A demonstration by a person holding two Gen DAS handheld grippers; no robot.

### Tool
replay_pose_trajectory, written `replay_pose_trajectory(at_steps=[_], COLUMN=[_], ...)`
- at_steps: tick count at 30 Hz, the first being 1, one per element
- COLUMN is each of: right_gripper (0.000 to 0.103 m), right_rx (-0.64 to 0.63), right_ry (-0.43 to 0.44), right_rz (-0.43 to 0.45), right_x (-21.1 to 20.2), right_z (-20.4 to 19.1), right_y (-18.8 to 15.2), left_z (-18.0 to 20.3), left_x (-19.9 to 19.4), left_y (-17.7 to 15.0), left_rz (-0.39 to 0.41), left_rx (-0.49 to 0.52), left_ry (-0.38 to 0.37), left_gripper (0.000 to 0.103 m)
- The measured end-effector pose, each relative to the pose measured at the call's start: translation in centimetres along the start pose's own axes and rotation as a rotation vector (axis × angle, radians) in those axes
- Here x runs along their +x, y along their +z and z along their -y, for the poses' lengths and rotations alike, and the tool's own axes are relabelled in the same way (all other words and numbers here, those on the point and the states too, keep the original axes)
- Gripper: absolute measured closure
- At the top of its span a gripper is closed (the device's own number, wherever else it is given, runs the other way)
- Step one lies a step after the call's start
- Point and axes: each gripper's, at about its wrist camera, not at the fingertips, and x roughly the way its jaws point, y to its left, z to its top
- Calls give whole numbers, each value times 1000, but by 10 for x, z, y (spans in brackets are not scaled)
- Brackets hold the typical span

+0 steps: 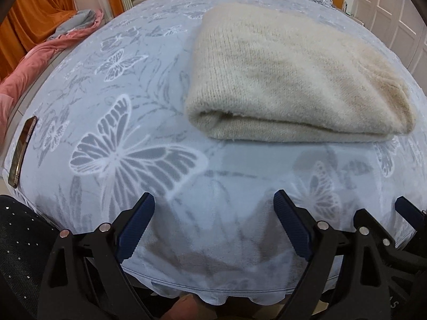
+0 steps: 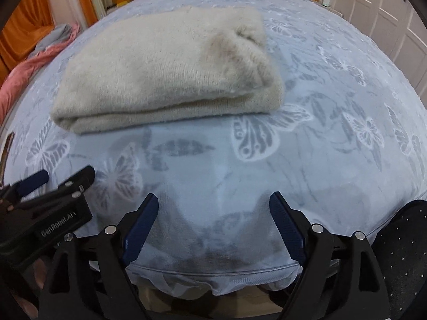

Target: Fold small clothes

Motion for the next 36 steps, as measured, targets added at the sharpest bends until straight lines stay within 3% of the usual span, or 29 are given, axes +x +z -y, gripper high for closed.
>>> replay_pose_trajectory(at_steps=[7, 11, 36], right_gripper=[20, 20, 20], right_rx=[4, 20, 11], right_ry=[-32, -26, -46], right_rz=[38, 113, 85], right_x=[-9, -22, -17], right_z=[-7, -6, -9], right_y=[-1, 1, -1], left_z=[6, 8, 9], left_x=[-14, -21, -23], left_y=[-3, -3, -3], left_rz=[55, 88, 104], left_rx=[18, 18, 15], left_ry=[24, 41, 49], left_gripper=[15, 15, 18])
